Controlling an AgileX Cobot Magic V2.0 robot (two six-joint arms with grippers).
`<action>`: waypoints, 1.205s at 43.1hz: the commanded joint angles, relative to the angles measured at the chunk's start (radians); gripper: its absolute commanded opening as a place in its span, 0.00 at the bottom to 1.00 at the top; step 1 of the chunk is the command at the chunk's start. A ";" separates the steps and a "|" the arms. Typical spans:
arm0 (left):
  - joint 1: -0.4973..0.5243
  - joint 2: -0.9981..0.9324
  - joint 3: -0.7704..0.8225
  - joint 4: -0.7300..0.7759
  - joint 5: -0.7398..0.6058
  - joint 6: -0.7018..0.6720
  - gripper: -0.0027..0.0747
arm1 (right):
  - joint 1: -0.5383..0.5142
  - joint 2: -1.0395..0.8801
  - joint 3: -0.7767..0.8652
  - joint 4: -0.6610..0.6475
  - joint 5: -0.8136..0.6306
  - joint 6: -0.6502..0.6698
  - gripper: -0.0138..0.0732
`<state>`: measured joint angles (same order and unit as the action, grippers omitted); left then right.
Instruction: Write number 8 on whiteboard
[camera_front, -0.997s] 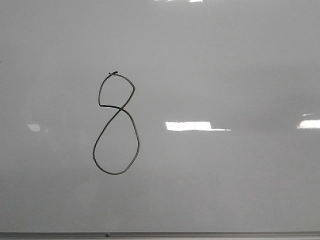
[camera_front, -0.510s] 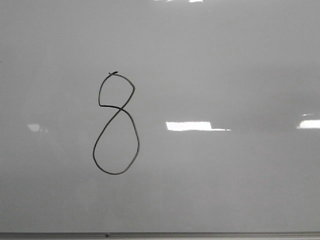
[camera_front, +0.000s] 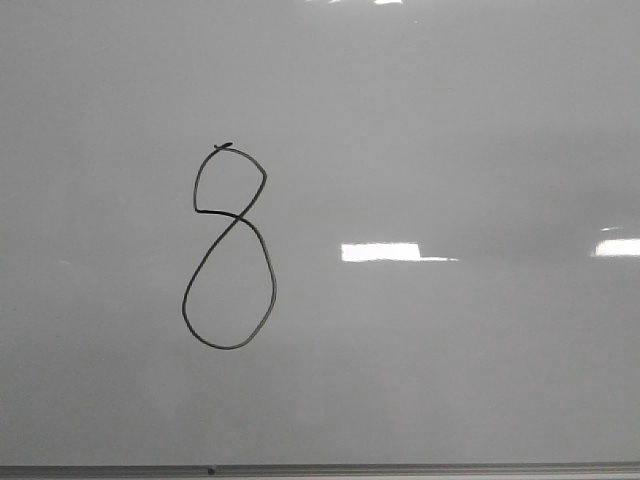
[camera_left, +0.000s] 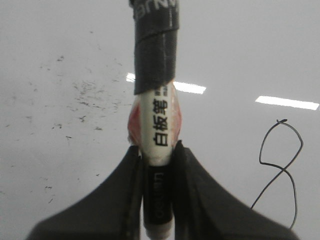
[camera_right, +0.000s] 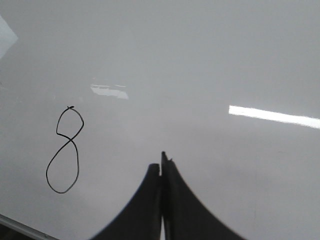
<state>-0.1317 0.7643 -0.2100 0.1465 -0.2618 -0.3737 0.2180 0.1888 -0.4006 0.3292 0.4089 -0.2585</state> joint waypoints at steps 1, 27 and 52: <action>0.006 0.149 -0.033 -0.004 -0.276 0.020 0.01 | -0.006 0.009 -0.022 0.014 -0.084 0.000 0.08; 0.161 0.720 -0.278 0.144 -0.467 0.026 0.01 | -0.006 0.009 -0.022 0.014 -0.084 0.000 0.08; 0.181 0.717 -0.292 0.144 -0.474 0.026 0.39 | -0.006 0.009 -0.022 0.014 -0.084 0.000 0.08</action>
<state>0.0430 1.5256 -0.4700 0.3271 -0.6610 -0.3438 0.2180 0.1888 -0.3948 0.3292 0.4089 -0.2581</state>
